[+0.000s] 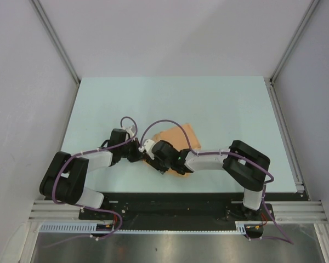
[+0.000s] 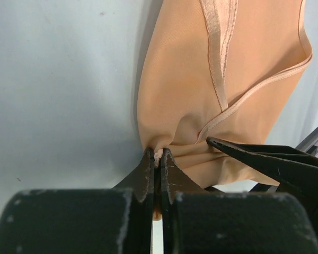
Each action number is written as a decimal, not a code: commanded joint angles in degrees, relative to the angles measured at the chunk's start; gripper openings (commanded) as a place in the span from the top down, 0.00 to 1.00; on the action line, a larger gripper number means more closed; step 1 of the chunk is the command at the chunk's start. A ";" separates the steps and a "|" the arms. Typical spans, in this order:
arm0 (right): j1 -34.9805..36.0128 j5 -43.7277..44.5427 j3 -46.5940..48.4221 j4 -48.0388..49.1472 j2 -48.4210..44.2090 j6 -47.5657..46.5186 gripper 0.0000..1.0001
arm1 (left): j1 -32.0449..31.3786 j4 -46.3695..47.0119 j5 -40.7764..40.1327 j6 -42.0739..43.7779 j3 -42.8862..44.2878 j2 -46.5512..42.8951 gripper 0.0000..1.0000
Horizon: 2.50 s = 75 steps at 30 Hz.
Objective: Fold the napkin, place the utensils inside, and roll it up
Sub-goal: Roll the napkin with the utensil
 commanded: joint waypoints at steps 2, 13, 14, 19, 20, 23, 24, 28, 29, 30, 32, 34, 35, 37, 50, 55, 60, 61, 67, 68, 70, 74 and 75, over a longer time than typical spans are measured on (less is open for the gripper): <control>-2.70 -11.27 -0.07 -6.09 3.14 2.99 0.65 | 0.19 0.19 2.02 0.01 1.76 0.21 1.00; -9.82 -38.27 -0.25 -11.81 4.46 9.76 0.83 | 2.73 -0.86 -2.81 -0.43 0.36 -7.69 0.30; -10.26 -39.51 -0.07 -11.81 4.81 10.54 0.83 | 2.73 -0.77 -2.99 0.09 -0.52 -8.66 0.29; -13.16 -47.33 3.35 -14.62 6.65 12.31 0.85 | 2.65 0.72 -3.95 0.80 -4.56 -15.07 0.29; -13.51 -48.48 3.79 -14.80 7.44 12.66 0.85 | 2.65 0.72 -4.04 0.89 -5.87 -17.26 0.29; -15.44 -51.99 5.38 -15.68 9.02 13.98 0.85 | 2.12 0.11 -5.09 1.50 -7.81 -21.92 0.29; -15.89 -52.87 5.73 -15.76 10.16 14.85 0.85 | 1.86 0.19 -5.36 1.50 -8.34 -22.99 0.29; -18.08 -55.51 7.57 -17.60 13.33 15.74 0.85 | -0.42 3.00 -5.01 1.33 -10.63 -26.68 0.30; -18.35 -55.87 8.80 -18.13 14.03 15.48 0.85 | -0.86 4.40 -4.57 1.33 -11.33 -27.12 0.31; -18.52 -56.31 9.33 -19.36 15.26 15.39 0.84 | -1.83 4.85 -4.57 1.33 -11.60 -27.91 0.32; -19.23 -56.66 10.82 -20.59 16.23 15.47 0.85 | -2.80 5.99 -4.48 1.42 -12.21 -28.10 0.33; -19.67 -57.01 11.53 -21.04 17.55 15.91 0.85 | -3.94 5.82 -4.92 1.68 -12.13 -27.05 0.35; -20.10 -57.27 12.05 -21.30 18.08 16.00 0.85 | -4.29 5.82 -5.36 1.59 -12.13 -26.34 0.36; -20.46 -57.72 12.41 -21.83 19.13 16.09 0.85 | -4.73 6.43 -5.53 1.68 -12.13 -24.41 0.39; -21.60 -57.72 14.52 -24.38 21.86 16.09 0.85 | -5.35 10.21 -5.89 1.94 -10.20 -16.24 0.60; -21.51 -57.36 14.87 -24.47 21.95 16.18 0.85 | -5.35 12.32 -4.57 1.33 -10.54 -13.51 0.66; -21.60 -57.28 14.87 -24.56 21.51 16.00 0.81 | -5.35 10.76 -6.32 0.19 -10.02 -10.35 0.91; -21.69 -57.19 14.78 -24.55 20.99 16.18 0.79 | -5.35 9.79 -7.11 0.19 -9.41 -9.82 0.96; -22.39 -55.61 14.87 -24.90 16.08 16.53 0.52 | -5.26 3.45 -10.11 0.36 -6.25 -5.61 1.00; -22.74 -54.91 14.87 -25.25 15.10 16.53 0.46 | -5.26 3.01 -10.11 0.53 -5.89 -5.16 1.00; -23.44 -53.77 15.22 -26.91 12.21 16.09 0.43 | -5.26 1.52 -10.28 0.80 -4.84 -4.11 1.00; -24.15 -48.50 15.14 -28.95 5.53 13.73 0.37 | -5.26 -0.51 -9.84 2.29 -3.43 -2.96 1.00; -24.06 -47.70 14.70 -28.95 4.03 13.11 0.37 | -5.26 -0.68 -9.67 2.56 -3.08 -2.87 1.00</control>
